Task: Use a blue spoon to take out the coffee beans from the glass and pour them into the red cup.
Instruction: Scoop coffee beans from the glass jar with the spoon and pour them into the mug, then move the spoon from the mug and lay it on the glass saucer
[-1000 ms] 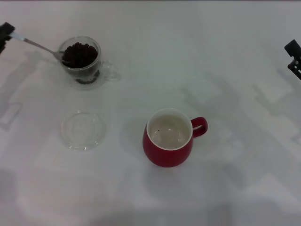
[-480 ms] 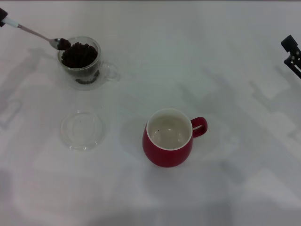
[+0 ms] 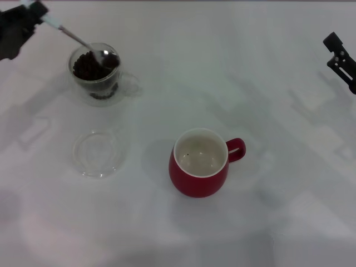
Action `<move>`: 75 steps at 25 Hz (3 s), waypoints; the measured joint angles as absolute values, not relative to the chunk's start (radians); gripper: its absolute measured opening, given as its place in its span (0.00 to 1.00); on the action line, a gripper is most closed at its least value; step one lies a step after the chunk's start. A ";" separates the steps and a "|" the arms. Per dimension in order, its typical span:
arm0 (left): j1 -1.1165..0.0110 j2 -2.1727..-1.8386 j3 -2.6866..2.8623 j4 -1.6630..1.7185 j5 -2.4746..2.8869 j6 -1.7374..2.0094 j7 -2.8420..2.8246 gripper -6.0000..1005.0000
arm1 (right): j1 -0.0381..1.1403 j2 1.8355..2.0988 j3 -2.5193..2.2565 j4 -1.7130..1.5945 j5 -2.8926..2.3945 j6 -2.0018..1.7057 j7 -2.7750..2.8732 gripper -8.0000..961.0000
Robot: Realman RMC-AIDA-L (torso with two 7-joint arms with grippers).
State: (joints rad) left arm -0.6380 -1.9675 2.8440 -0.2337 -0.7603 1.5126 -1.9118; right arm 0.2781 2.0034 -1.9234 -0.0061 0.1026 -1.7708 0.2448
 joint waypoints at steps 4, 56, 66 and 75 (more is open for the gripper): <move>-0.663 -1.966 2.844 -0.219 -0.708 1.549 -1.917 0.14 | 0.286 2.003 -1.922 -0.012 0.104 -1.771 0.241 0.91; -0.982 -2.024 2.844 -0.207 -0.304 1.631 -1.457 0.14 | 0.238 2.008 -1.919 -0.013 0.118 -1.762 0.222 0.91; -0.780 -1.977 2.844 -0.373 -0.452 1.726 -1.516 0.14 | 0.247 2.008 -1.857 -0.016 0.141 -1.733 0.224 0.91; -0.596 -1.977 2.844 -0.421 -0.491 1.696 -1.518 0.14 | 0.246 2.008 -1.813 -0.028 0.155 -1.697 0.226 0.91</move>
State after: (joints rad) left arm -0.5963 -1.9771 2.8440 -0.4213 -0.4909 1.6961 -1.5185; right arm 0.2458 2.0079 -1.8127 -0.0276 0.1550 -1.6970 0.2255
